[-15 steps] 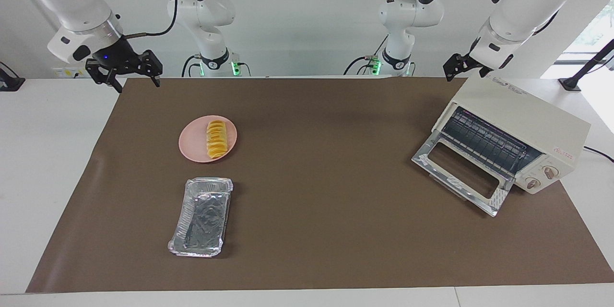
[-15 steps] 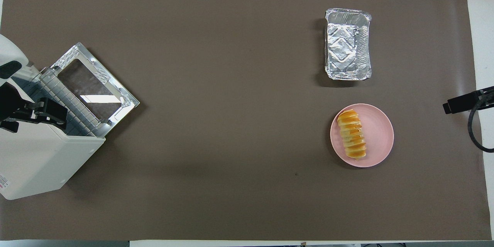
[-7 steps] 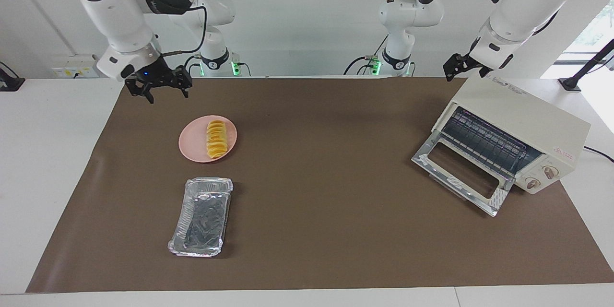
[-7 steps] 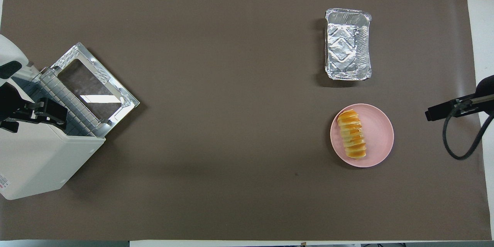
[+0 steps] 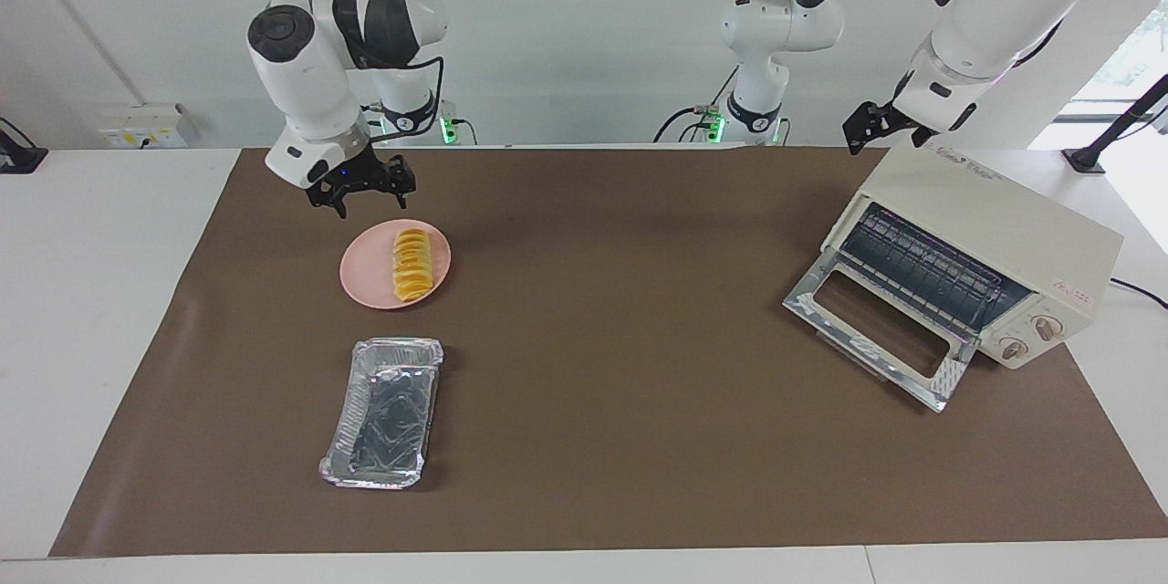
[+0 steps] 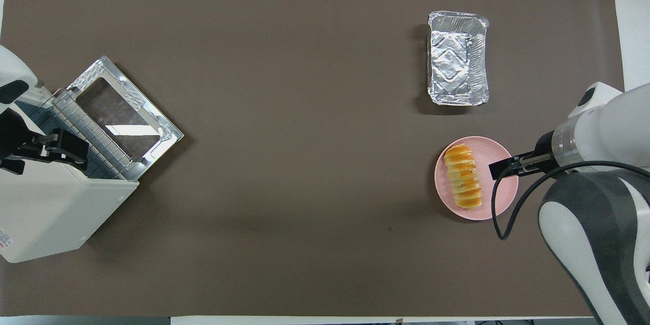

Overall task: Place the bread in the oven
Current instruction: 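Reach the right gripper to the orange bread and grasp it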

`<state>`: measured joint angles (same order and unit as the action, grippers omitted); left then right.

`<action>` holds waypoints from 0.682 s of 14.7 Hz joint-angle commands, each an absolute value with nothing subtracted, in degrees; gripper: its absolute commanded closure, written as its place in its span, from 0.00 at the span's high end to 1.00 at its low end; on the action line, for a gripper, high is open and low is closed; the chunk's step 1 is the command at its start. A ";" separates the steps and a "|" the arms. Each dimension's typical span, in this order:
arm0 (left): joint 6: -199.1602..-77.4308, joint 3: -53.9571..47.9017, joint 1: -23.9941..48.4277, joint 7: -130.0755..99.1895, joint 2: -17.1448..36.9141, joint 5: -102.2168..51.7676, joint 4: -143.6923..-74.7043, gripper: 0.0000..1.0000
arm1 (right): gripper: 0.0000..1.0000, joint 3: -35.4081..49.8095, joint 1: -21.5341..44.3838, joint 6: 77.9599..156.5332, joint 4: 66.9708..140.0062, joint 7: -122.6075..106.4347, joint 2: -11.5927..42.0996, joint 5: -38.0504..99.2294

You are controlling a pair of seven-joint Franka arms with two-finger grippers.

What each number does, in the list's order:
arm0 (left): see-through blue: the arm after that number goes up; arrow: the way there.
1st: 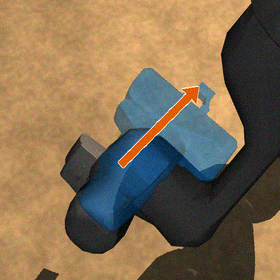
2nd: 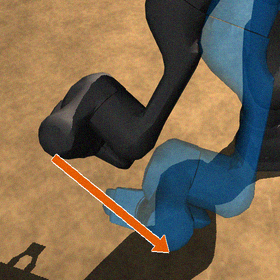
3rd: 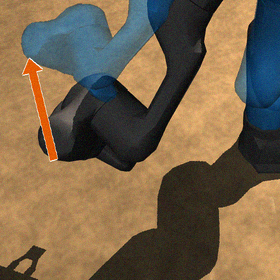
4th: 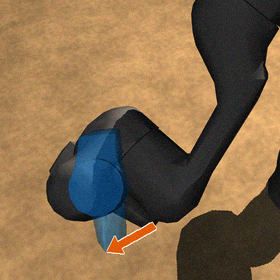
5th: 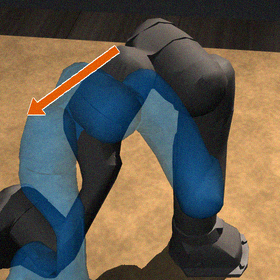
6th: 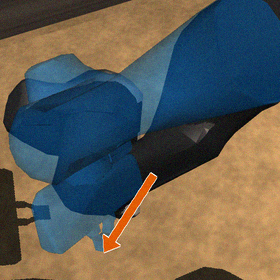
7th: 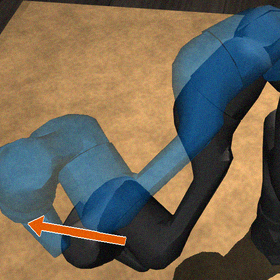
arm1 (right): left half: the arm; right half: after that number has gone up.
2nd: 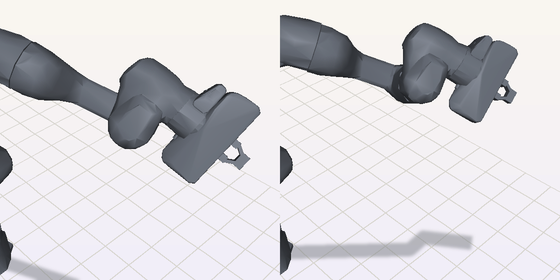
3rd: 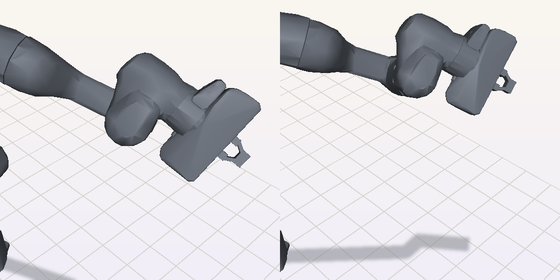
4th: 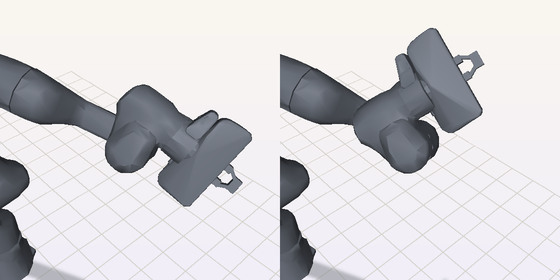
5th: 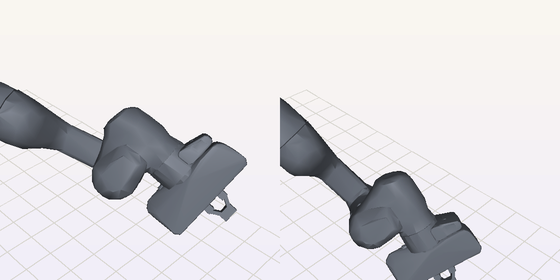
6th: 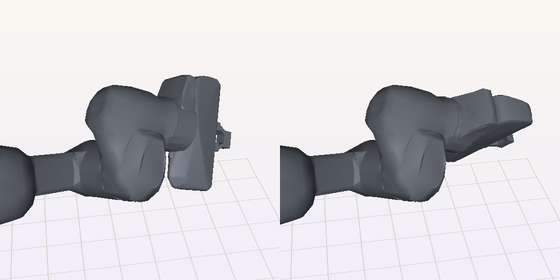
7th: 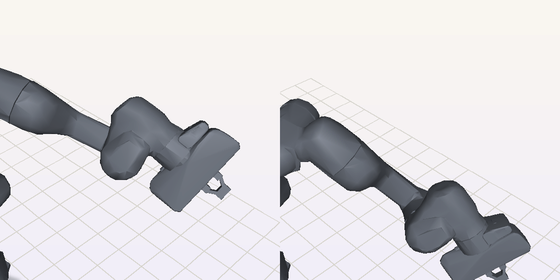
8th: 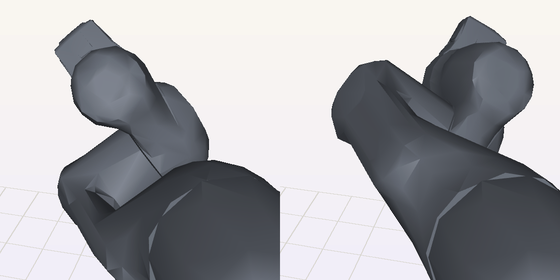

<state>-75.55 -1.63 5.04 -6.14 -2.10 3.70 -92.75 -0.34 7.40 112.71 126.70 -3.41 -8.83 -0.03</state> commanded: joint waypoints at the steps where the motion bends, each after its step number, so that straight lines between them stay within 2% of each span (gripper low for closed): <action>1: -76.03 -1.76 4.57 -6.06 -3.60 2.90 -94.31 1.00 | 1.00 -0.44 7.82 120.64 131.74 -2.28 -7.13 0.26; 4: -76.03 -1.76 4.57 -6.06 -3.60 2.90 -94.31 1.00 | 1.00 -0.44 8.08 126.02 133.32 -2.37 -4.23 0.26; 8: -76.03 -1.76 4.57 -6.06 -3.60 2.90 -94.31 1.00 | 1.00 -0.44 8.96 138.75 138.50 -2.46 -1.85 0.26; 10: -76.03 -1.76 4.57 -6.06 -3.60 2.90 -94.31 1.00 | 1.00 -0.44 9.05 141.23 139.22 -2.63 -0.53 0.26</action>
